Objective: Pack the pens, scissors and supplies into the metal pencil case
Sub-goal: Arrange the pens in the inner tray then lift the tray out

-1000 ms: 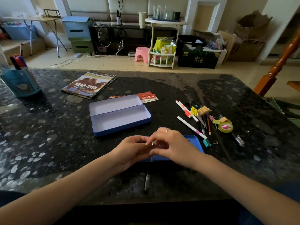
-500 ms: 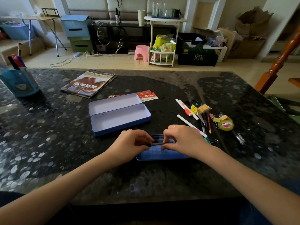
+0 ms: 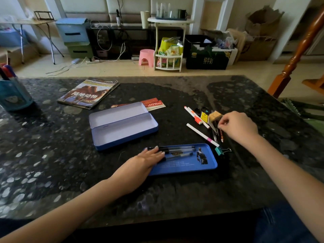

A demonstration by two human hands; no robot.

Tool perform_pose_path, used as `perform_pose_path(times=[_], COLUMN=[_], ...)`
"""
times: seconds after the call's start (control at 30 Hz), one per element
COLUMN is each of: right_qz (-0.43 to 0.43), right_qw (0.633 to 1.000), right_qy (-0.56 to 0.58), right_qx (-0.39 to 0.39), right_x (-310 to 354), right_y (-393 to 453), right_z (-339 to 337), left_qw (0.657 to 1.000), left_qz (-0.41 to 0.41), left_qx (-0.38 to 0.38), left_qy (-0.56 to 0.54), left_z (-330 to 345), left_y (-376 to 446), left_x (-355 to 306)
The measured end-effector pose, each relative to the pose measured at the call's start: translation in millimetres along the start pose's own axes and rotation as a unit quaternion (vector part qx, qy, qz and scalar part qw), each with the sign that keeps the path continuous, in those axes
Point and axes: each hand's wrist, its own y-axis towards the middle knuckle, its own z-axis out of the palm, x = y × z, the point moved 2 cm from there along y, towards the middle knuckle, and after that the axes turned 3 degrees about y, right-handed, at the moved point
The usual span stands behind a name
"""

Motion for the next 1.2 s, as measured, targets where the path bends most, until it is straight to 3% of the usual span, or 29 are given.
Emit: perform_pose_path(times=[0.1, 0.37, 0.53, 0.73, 0.97, 1.2], right_qz=[0.042, 0.103, 0.101, 0.057, 0.076, -0.059], right_qw=[0.998, 0.987, 0.992, 0.996, 0.993, 0.988], right_qy=[0.005, -0.037, -0.011, -0.067, -0.059, -0.055], right_qx=[0.035, 0.114, 0.072, 0.024, -0.072, -0.134], right_x=[-7.9, -3.8, -1.7, 3.6, 11.3, 32.1], right_y=[6.1, 7.3, 3.1, -1.7, -8.4, -30.6], right_z=[14.7, 28.2, 30.5, 36.2, 12.8, -14.6], left_qw=[0.999, 0.993, 0.990, 0.998, 0.992, 0.985], left_qz=[-0.004, -0.083, -0.085, -0.003, -0.040, -0.080], left_qx=[0.032, -0.077, -0.106, -0.062, -0.116, -0.151], left_qy=[0.012, -0.038, -0.037, 0.011, 0.015, 0.010], left_z=[5.4, 5.5, 2.2, 1.5, -1.7, -4.7], left_y=[-1.3, 0.8, 1.4, 3.3, 1.8, 1.0], left_x=[-3.6, 12.2, 15.7, 13.4, 12.2, 14.1])
